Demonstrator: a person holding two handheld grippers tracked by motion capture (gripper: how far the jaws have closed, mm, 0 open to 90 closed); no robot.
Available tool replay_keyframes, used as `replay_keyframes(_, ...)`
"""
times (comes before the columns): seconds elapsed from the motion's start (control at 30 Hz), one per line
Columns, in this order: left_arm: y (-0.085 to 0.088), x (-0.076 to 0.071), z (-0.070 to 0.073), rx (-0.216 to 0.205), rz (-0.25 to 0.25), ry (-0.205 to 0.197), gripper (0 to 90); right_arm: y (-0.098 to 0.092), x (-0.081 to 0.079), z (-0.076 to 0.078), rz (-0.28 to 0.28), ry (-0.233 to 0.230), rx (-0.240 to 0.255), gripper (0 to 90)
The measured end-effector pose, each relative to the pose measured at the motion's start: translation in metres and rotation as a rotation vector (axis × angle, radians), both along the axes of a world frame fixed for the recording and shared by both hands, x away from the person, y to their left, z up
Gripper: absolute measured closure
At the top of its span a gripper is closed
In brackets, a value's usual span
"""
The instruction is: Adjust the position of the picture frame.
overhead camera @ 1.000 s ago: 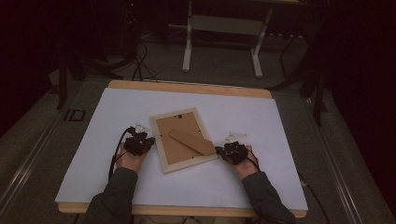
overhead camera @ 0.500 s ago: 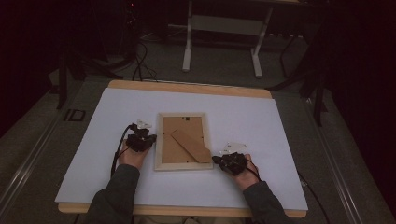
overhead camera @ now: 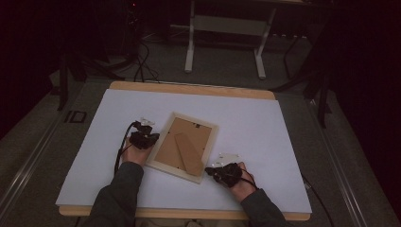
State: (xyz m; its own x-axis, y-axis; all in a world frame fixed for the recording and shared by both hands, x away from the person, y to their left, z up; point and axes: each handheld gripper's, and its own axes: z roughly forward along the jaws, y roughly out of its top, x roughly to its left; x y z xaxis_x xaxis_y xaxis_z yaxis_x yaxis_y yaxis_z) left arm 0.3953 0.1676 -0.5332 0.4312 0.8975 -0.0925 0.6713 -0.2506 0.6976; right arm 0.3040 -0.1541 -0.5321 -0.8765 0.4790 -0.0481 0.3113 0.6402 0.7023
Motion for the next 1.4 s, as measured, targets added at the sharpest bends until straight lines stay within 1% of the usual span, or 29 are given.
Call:
replay_keyframes(0.03,0.000,0.001,0.000,-0.004,0.004,0.000,90.0,0.002,-0.001,0.000,0.011,-0.003,0.000,89.7)
replay_keyframes(0.1,0.000,0.003,0.000,0.005,0.005,-0.007,90.0,0.007,-0.004,0.000,0.033,-0.002,0.000,89.7)
replay_keyframes(0.2,0.000,0.005,0.001,0.020,-0.001,-0.005,90.0,0.014,-0.008,0.000,0.067,-0.001,-0.002,89.7)
replay_keyframes(0.27,0.002,0.004,0.001,0.017,-0.002,-0.007,90.0,0.016,-0.008,0.000,0.091,-0.004,-0.006,89.6)
replay_keyframes(0.3,0.003,0.002,0.002,0.013,0.003,-0.011,90.0,0.016,-0.007,0.000,0.097,0.000,-0.006,89.6)
replay_keyframes(0.37,0.006,-0.003,0.005,0.003,0.014,-0.015,87.5,0.012,-0.002,0.002,0.089,-0.003,0.016,89.6)
replay_keyframes(0.43,0.011,-0.011,0.011,-0.019,0.012,-0.033,86.4,0.007,0.005,0.007,0.060,-0.011,0.032,89.6)
replay_keyframes(0.47,0.013,-0.017,0.015,-0.045,-0.001,-0.042,84.2,0.004,0.010,0.010,0.043,-0.021,0.035,89.4)
replay_keyframes(0.5,0.013,-0.021,0.017,-0.053,-0.005,-0.056,83.1,0.002,0.018,0.013,0.022,-0.034,0.043,89.0)
replay_keyframes(0.53,0.012,-0.027,0.021,-0.056,-0.017,-0.069,82.4,0.000,0.022,0.015,0.009,-0.038,0.046,88.3)
replay_keyframes(0.6,0.010,-0.038,0.026,-0.045,-0.038,-0.091,80.1,-0.002,0.037,0.020,-0.031,-0.055,0.050,84.4)
replay_keyframes(0.63,0.010,-0.044,0.029,-0.051,-0.045,-0.099,78.9,-0.003,0.045,0.021,-0.051,-0.065,0.052,82.6)
replay_keyframes(0.7,0.008,-0.054,0.031,-0.053,-0.049,-0.107,76.6,-0.004,0.060,0.024,-0.092,-0.074,0.054,80.9)
replay_keyframes(0.77,0.008,-0.063,0.032,-0.068,-0.050,-0.111,74.5,-0.003,0.076,0.025,-0.129,-0.088,0.047,77.1)
replay_keyframes(0.8,0.008,-0.067,0.031,-0.074,-0.047,-0.111,73.4,-0.002,0.083,0.024,-0.148,-0.086,0.044,76.0)
replay_keyframes(0.97,0.010,-0.084,0.029,-0.064,-0.055,-0.099,71.1,0.001,0.114,0.022,-0.227,-0.092,0.034,67.6)
replay_keyframes(1.0,0.011,-0.088,0.029,-0.059,-0.055,-0.098,71.0,0.002,0.118,0.021,-0.236,-0.090,0.031,66.6)
replay_keyframes(1.03,0.011,-0.088,0.029,-0.059,-0.055,-0.098,71.1,0.002,0.118,0.021,-0.236,-0.090,0.031,66.6)
replay_keyframes(1.07,0.013,-0.097,0.026,-0.054,-0.060,-0.087,71.1,0.002,0.123,0.021,-0.245,-0.085,0.026,65.5)
replay_keyframes(1.1,0.014,-0.100,0.025,-0.052,-0.061,-0.082,71.2,0.002,0.133,0.020,-0.264,-0.071,0.022,63.2)
replay_keyframes(1.17,0.016,-0.106,0.023,-0.049,-0.059,-0.071,72.1,0.001,0.140,0.018,-0.278,-0.054,0.018,62.5)
replay_keyframes(1.23,0.017,-0.113,0.019,-0.034,-0.061,-0.054,74.4,0.000,0.145,0.017,-0.292,-0.032,0.024,62.4)
replay_keyframes(1.3,0.018,-0.118,0.016,-0.025,-0.067,-0.038,78.1,-0.001,0.148,0.016,-0.294,-0.012,0.043,62.5)
replay_keyframes(1.4,0.018,-0.123,0.015,-0.013,-0.065,-0.029,85.9,0.000,0.150,0.014,-0.287,0.005,0.045,63.4)
